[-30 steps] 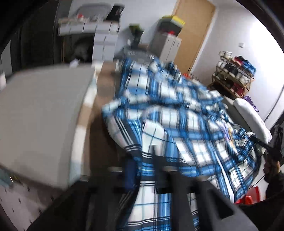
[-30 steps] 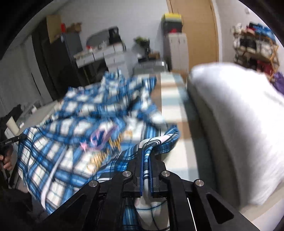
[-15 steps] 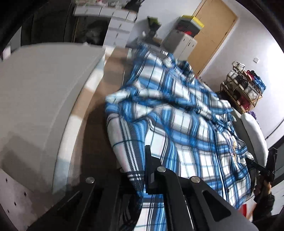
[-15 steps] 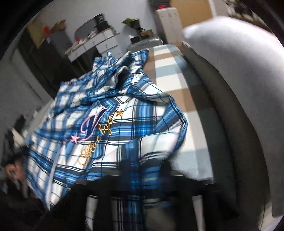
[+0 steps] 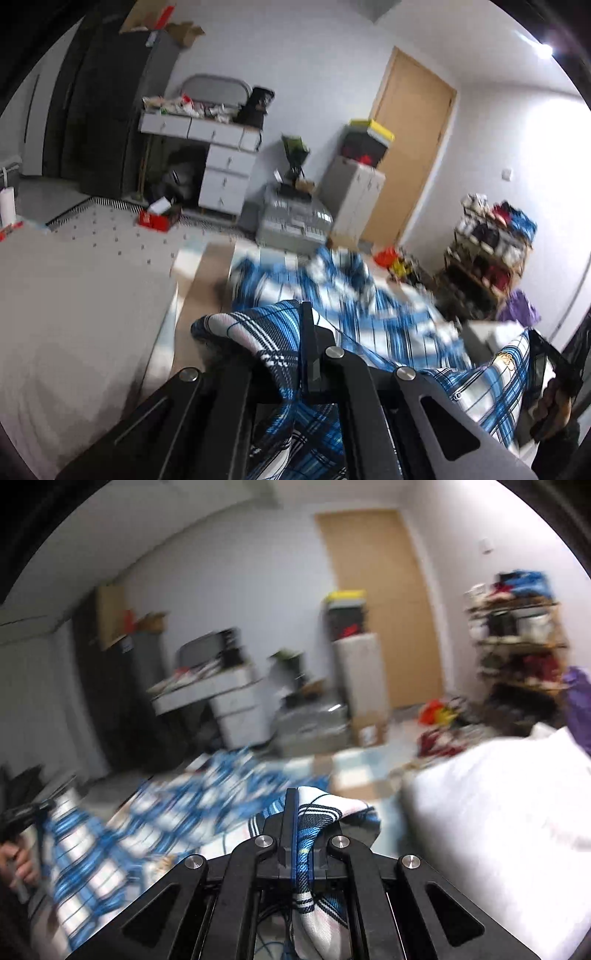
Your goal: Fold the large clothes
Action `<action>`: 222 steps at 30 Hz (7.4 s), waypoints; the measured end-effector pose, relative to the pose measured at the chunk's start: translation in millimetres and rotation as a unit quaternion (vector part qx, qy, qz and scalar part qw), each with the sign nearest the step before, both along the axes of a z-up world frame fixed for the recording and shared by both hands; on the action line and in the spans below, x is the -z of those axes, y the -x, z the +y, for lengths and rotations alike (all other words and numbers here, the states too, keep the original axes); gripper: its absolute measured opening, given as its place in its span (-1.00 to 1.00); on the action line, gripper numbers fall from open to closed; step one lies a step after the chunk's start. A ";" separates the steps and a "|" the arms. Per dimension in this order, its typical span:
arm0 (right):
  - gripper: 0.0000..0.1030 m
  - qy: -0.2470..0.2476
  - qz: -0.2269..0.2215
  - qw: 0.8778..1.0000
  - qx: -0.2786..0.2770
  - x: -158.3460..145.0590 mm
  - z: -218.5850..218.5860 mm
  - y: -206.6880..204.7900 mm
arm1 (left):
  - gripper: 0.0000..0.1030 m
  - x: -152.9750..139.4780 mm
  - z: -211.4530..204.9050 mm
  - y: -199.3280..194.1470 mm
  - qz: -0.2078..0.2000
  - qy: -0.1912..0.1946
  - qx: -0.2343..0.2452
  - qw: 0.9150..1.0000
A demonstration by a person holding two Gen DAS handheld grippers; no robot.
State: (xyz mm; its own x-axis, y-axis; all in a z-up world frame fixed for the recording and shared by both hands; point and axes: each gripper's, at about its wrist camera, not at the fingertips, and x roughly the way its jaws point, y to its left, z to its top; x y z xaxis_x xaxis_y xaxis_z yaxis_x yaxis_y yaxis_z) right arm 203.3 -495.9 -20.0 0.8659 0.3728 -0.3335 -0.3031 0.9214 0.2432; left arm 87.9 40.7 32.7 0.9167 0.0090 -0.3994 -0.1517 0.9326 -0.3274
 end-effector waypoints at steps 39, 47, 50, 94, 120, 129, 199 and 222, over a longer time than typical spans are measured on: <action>0.55 0.106 0.281 0.953 -0.045 108.2 135.5 -171.2 | 0.23 126.3 8.6 -170.9 0.249 -0.080 0.026 0.965; 0.03 0.175 0.260 0.948 -0.059 124.6 152.7 -164.5 | -0.30 149.6 -2.4 -183.5 0.280 -0.147 0.025 0.949; -0.09 0.178 0.263 0.946 -0.069 125.0 152.6 -160.7 | -0.52 145.9 -5.8 -177.6 0.285 -0.162 0.035 0.944; 0.46 0.092 0.210 0.973 0.028 72.4 -33.3 111.1 | -0.20 119.8 33.3 34.1 0.212 0.062 0.018 0.975; 0.58 0.135 0.280 0.950 0.043 102.4 -31.7 69.6 | -1.00 105.8 40.8 58.6 0.166 0.058 0.007 0.984; 0.54 0.074 0.295 0.952 -0.015 92.9 -22.3 69.3 | -1.00 106.8 41.1 58.9 0.170 0.051 0.009 0.984; -0.92 0.306 0.104 0.881 -0.346 58.5 149.0 56.9 | -1.00 105.0 -89.1 -57.8 0.182 -0.174 0.227 0.941; -0.97 0.307 0.105 0.850 -0.414 77.9 164.7 76.4 | -1.00 147.5 -133.6 -90.5 0.259 -0.205 0.302 0.894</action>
